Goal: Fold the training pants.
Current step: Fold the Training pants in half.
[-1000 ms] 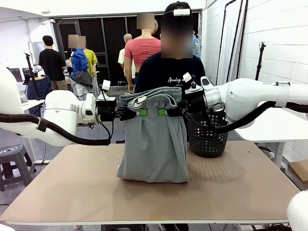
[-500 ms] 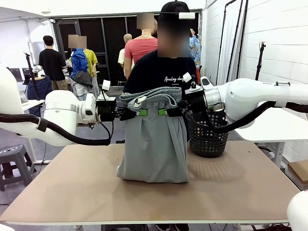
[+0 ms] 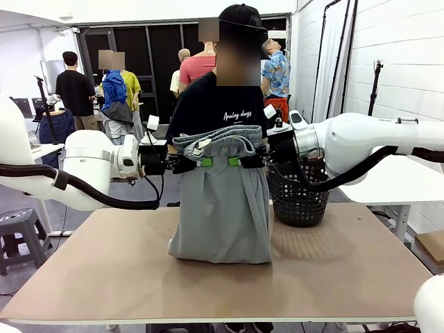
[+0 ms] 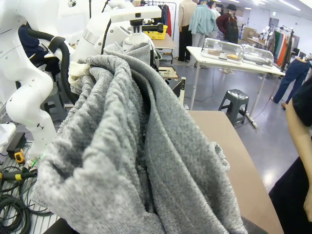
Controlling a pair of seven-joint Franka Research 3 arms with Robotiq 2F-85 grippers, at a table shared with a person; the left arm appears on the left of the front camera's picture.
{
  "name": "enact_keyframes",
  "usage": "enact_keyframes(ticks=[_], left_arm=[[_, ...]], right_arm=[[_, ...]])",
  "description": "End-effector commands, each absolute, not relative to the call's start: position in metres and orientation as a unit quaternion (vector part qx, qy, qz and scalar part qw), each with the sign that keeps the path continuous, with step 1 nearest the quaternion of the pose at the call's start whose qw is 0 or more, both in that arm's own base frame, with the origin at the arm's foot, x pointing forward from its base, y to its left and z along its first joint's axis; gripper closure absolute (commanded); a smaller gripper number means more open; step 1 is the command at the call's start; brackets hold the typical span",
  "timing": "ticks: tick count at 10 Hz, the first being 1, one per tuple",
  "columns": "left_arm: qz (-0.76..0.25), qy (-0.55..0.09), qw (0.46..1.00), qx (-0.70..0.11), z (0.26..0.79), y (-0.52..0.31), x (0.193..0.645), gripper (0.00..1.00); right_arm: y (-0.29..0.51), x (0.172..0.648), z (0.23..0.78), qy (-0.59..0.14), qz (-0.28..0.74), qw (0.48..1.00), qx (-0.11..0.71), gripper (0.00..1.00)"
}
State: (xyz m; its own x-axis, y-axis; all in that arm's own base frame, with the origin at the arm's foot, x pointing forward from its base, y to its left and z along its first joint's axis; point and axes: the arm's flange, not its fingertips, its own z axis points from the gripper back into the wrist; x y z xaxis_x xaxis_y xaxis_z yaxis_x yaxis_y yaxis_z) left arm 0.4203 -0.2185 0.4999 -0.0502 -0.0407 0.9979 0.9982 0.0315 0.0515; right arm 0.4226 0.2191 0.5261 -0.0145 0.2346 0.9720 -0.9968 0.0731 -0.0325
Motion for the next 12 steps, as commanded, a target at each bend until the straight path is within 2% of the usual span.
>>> enact_keyframes(ticks=[1,4,8,12], left_arm=[[-0.512,-0.517,0.502,-0.468,0.501,-0.219,0.420,1.00],[-0.514,-0.511,0.505,-0.469,0.500,-0.218,0.420,1.00],[-0.511,-0.518,0.504,-0.465,0.510,-0.225,0.448,1.00],[-0.534,-0.571,0.491,-0.384,0.540,-0.227,0.485,1.00]], right_arm=[[0.219,0.420,0.528,-0.466,0.540,0.567,0.412,1.00],[0.219,0.423,0.526,-0.462,0.542,0.568,0.412,1.00],[0.225,0.447,0.546,-0.445,0.552,0.565,0.422,1.00],[0.237,0.470,0.575,-0.475,0.566,0.570,0.360,1.00]])
